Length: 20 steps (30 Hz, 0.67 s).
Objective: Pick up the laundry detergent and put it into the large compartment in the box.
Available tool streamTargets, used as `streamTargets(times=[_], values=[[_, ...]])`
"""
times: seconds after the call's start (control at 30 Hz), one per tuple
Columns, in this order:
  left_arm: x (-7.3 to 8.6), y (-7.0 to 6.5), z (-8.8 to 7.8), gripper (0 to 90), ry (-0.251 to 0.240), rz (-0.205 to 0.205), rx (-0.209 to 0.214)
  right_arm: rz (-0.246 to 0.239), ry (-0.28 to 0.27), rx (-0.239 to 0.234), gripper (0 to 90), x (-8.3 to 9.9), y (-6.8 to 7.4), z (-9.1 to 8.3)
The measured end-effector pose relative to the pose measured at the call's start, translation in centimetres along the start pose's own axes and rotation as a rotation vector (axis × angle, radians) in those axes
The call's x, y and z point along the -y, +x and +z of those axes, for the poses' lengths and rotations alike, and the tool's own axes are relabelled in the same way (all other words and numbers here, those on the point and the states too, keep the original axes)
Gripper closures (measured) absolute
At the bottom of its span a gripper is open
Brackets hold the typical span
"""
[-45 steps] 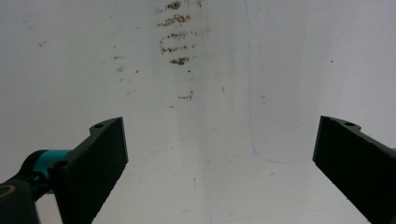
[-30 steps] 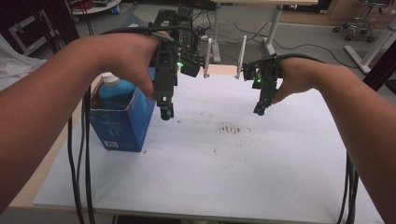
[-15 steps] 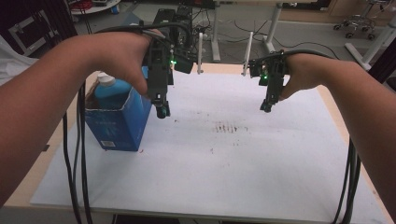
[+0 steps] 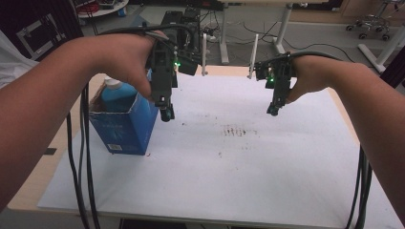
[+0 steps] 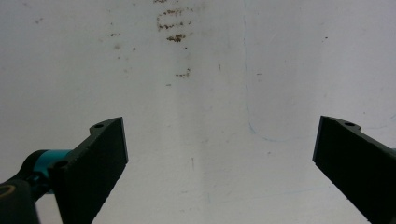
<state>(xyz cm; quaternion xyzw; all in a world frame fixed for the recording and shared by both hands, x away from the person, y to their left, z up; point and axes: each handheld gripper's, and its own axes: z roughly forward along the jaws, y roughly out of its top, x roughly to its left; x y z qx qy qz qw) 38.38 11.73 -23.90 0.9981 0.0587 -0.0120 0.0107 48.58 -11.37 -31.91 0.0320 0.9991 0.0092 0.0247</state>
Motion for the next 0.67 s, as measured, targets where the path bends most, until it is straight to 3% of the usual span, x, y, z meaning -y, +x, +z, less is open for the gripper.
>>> streamTargets(times=[0.67], values=[[-0.11,-0.46,-0.04,1.6,-0.011,0.0,0.0,-0.017,-0.004,0.001,2.1,-0.41,0.3,-0.02]])
